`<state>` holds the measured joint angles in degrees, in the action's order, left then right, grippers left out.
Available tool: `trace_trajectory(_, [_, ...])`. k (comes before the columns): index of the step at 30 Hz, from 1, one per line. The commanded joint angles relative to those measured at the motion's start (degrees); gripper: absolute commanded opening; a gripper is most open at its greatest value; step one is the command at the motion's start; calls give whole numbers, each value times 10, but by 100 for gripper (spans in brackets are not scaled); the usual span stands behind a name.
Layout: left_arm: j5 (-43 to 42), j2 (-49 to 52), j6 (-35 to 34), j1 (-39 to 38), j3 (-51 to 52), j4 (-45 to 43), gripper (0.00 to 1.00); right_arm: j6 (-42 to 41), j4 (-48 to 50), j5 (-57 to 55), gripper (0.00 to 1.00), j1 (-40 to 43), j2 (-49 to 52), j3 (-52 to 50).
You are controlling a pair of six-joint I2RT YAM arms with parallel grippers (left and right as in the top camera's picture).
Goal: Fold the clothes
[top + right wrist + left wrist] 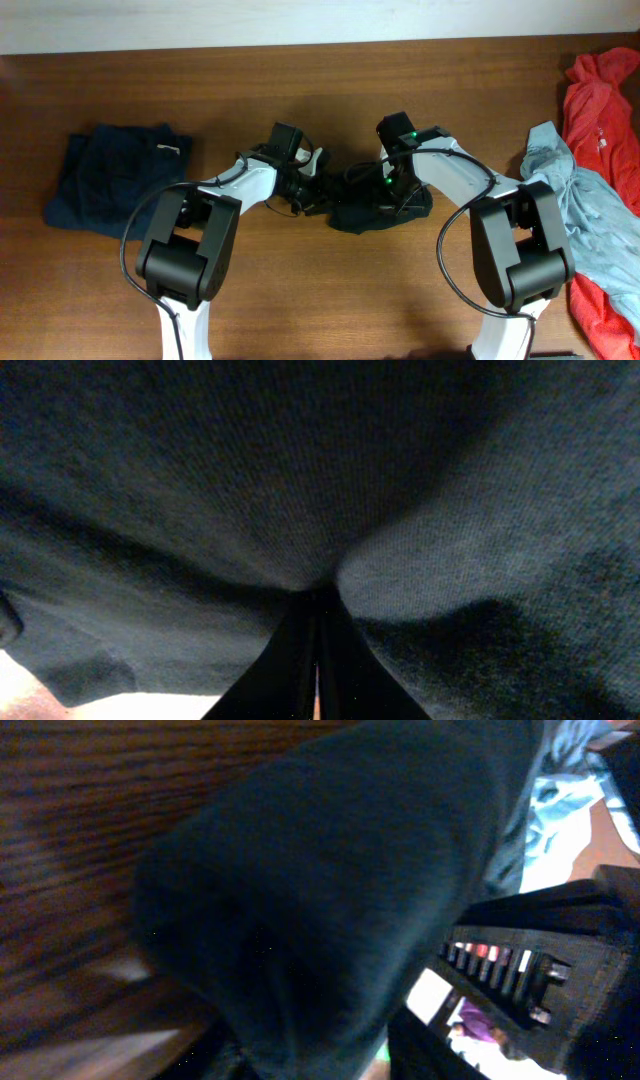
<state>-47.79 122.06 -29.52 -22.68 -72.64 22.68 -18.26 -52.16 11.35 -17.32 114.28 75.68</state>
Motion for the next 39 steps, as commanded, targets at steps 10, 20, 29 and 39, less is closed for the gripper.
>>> trace_trajectory(10, [26, 25, 4, -5, 14, 5, 4, 27, -51, 17, 4, 14, -34, 36])
trace_trajectory(20, [26, 25, 4, -5, 14, 7, 3, 30, -42, 17, 4, 95, -34, 47])
trace_trajectory(29, [25, 25, 4, -3, 14, 7, 9, 30, -3, 25, 4, 94, 7, 46])
trace_trajectory(39, [6, 22, 7, 31, 12, 60, 33, 12, 6, 9, 4, 95, 33, 46])
